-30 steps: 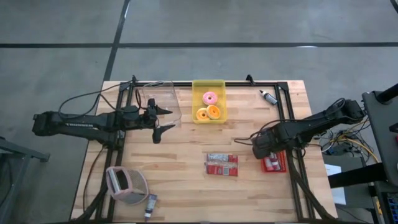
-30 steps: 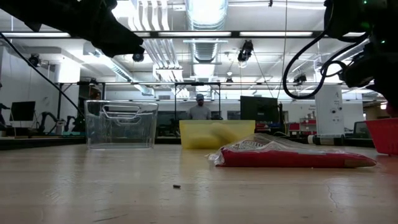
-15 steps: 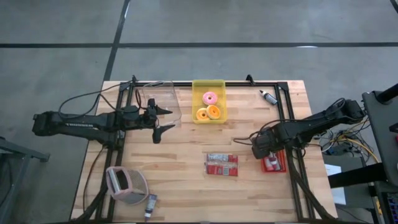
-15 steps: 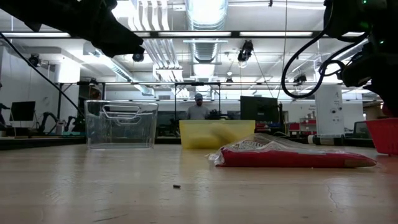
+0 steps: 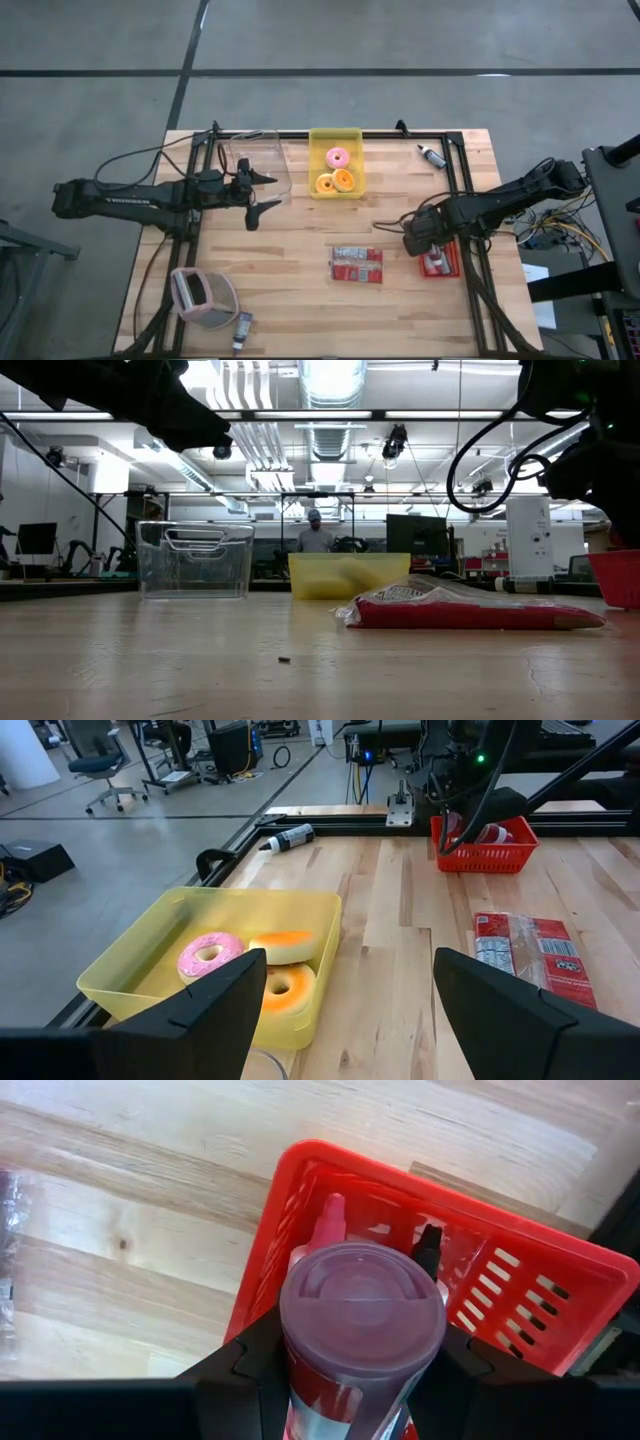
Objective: Pick & Place Food Item
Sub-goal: Put the red food coloring bottle into the red bin
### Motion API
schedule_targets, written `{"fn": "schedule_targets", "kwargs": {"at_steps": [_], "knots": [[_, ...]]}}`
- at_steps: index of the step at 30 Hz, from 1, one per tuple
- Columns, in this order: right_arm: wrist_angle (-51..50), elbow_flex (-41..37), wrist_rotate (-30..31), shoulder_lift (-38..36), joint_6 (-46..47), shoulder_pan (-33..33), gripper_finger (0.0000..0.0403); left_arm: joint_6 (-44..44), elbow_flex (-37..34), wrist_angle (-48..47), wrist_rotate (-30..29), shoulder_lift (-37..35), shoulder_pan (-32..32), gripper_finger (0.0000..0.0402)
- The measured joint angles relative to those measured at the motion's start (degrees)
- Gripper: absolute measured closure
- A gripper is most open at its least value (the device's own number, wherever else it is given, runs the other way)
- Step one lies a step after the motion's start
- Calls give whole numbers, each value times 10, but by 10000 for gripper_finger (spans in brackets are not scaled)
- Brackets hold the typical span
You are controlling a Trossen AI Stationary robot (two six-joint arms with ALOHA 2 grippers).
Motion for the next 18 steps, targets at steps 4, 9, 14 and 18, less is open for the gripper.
{"fn": "schedule_targets", "kwargs": {"at_steps": [4,9,14,18], "knots": [[0,0,-1,0,2,1,259,0,0,0,0,0,0,110],[1,0,-1,0,2,1,259,0,0,0,0,0,0,108],[5,0,-2,0,3,1,259,0,0,0,0,0,0,110],[20,0,-2,-1,1,1,259,0,0,0,0,0,0,108]]}}
